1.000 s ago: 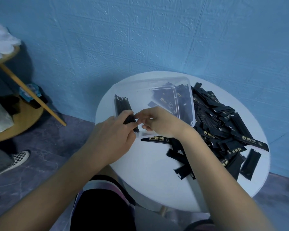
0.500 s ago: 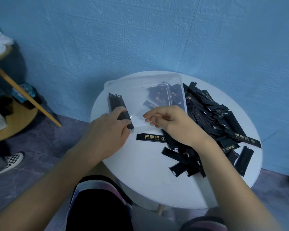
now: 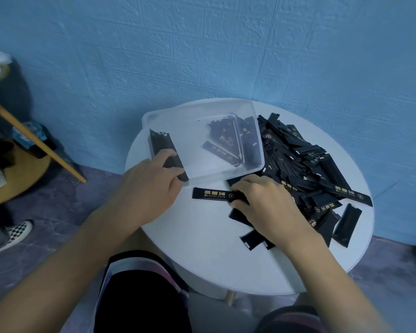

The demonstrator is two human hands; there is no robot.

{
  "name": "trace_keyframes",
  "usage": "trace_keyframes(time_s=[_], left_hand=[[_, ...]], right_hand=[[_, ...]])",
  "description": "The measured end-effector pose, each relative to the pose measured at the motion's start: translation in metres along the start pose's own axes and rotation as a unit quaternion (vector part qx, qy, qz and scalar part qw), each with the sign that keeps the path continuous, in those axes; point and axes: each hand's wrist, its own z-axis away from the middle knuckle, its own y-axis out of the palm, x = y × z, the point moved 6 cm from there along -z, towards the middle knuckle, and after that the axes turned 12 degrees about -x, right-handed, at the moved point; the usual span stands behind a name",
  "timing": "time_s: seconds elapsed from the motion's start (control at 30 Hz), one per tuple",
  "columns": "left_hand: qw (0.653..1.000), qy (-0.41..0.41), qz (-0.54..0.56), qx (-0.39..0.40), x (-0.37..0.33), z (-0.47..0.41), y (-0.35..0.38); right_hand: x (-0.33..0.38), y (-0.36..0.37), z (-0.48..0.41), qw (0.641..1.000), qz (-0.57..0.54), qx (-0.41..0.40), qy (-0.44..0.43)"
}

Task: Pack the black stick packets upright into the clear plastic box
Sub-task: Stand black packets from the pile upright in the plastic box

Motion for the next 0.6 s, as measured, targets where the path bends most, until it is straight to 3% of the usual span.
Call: trace_keyframes(time_s=[0.3, 0.6], left_hand=[[1.0, -0.003, -0.004, 0.006, 0.003, -0.005, 0.0], [1.0, -0.007, -0.003, 0.007, 0.003, -0.005, -0.001]], right_hand=[[0.014, 0.006, 0.003, 0.996, -0.071, 0.025, -0.054], [0.013, 0.012, -0.004, 0.992, -0.109, 0.032, -0.052]])
